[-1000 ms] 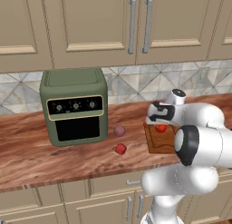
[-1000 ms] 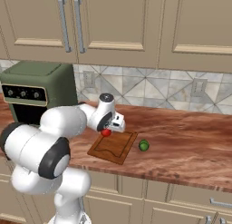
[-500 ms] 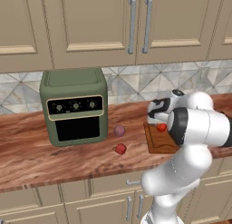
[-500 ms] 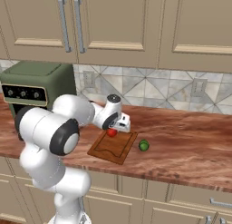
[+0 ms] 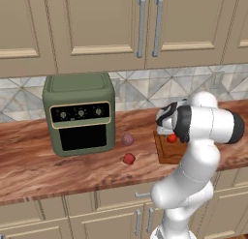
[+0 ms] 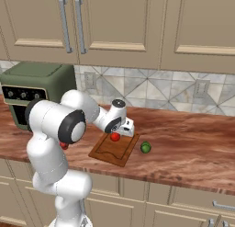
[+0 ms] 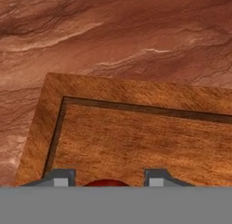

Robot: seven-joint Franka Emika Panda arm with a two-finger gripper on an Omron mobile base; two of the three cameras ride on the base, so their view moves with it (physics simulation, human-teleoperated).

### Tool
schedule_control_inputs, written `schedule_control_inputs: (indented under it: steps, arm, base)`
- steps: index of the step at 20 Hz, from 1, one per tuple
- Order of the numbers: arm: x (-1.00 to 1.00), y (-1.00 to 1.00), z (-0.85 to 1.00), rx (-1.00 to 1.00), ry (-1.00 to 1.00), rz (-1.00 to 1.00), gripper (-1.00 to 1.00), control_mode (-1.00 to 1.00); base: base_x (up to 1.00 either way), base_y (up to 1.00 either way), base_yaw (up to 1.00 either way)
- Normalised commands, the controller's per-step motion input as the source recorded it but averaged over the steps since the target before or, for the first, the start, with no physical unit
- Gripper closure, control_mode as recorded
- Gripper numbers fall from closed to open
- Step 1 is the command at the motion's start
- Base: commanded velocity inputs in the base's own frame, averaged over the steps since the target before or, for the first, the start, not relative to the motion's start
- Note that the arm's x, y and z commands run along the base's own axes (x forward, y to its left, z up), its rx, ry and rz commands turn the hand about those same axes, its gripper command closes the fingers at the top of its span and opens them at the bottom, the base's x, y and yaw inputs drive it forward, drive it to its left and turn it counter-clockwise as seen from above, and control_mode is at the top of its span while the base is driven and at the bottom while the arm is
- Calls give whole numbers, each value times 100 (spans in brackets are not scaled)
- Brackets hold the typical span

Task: Place the avocado, onion, tomato, and bell pepper on the cutting board.

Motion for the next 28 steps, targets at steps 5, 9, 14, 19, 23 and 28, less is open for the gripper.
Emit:
schedule_control_inputs:
  steps: [5,9,14,19,23,28]
  arm:
    - [0,0,-32,0,0,0,-100,-100]
    - [0,0,-1,0,0,0,-100,-100]
    - [1,0,1,0,0,1,-100,-100]
    - [2,0,21,1,0,7,-100,-100]
    - [0,0,56,2,-4,11,-100,-100]
    - [-10,0,76,0,-13,9,-100,-100]
  base:
    - [0,0,0]
    - [0,0,0]
    - [0,0,0]
    - [0,0,0]
    - [0,0,0]
    - [0,0,0]
